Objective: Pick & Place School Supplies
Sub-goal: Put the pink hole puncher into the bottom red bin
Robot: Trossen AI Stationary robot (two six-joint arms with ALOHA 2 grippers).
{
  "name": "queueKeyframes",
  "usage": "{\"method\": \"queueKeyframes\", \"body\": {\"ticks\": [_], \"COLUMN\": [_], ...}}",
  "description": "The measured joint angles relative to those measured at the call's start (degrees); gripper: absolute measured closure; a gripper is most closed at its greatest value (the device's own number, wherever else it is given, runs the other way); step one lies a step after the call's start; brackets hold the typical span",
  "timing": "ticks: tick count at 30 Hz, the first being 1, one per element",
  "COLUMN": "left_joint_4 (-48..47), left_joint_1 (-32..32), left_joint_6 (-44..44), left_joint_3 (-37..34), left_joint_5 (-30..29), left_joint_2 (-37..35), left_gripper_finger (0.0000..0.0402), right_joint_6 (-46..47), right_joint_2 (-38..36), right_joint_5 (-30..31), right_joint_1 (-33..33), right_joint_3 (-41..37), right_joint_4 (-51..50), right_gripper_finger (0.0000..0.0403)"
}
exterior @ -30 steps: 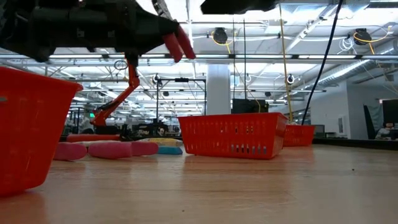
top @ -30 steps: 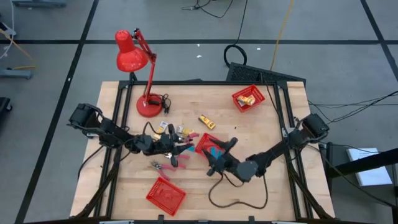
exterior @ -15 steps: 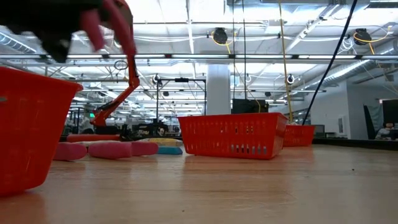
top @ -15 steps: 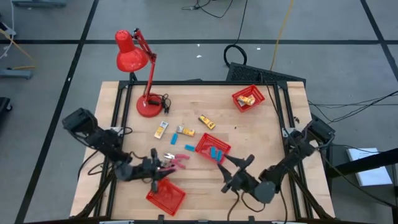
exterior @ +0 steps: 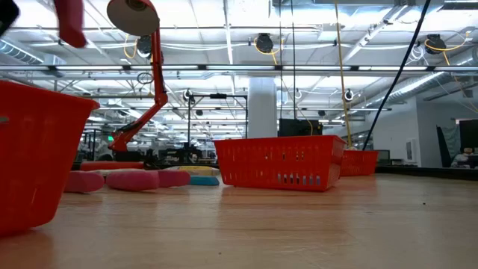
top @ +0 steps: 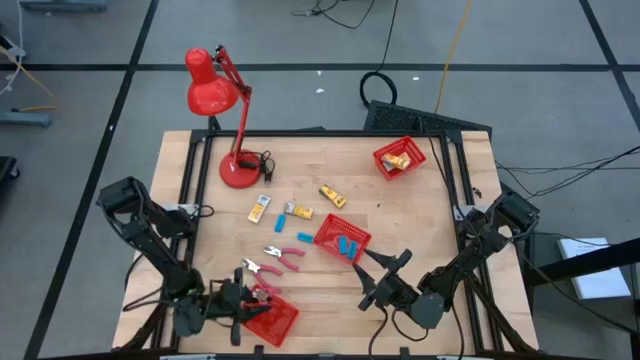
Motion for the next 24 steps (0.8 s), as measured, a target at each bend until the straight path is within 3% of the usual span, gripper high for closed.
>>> {"method": "queueKeyframes", "body": {"ticks": [5, 14, 20, 24], "left_joint_4": [0.8, 15.3, 26.7, 27.2], "left_joint_1": [-1.3, -1.6, -0.9, -0.9], "left_joint_6": [-3.2, -8.6, -7.2, -8.6], "left_joint_3": [3.2, 4.3, 4.3, 4.3], "left_joint_5": [-0.1, 0.0, 0.8, 0.9], "left_joint_2": [3.5, 15.1, 20.4, 21.9], "left_gripper_finger": [0.0332, 0.0333, 0.0334, 0.0336], "right_joint_6": [0.0, 0.0, -0.3, -0.4], "right_joint_2": [0.0, 0.0, 0.0, 0.0], "right_joint_5": [0.0, 0.3, 1.5, 1.4], "right_joint_1": [0.1, 1.1, 1.5, 1.6], "right_joint_3": [0.0, 0.0, 0.0, 0.0], "right_joint_4": [0.0, 0.0, 0.3, 0.4], "right_gripper_finger": [0.0191, 0.0191, 0.0191, 0.0191]}}
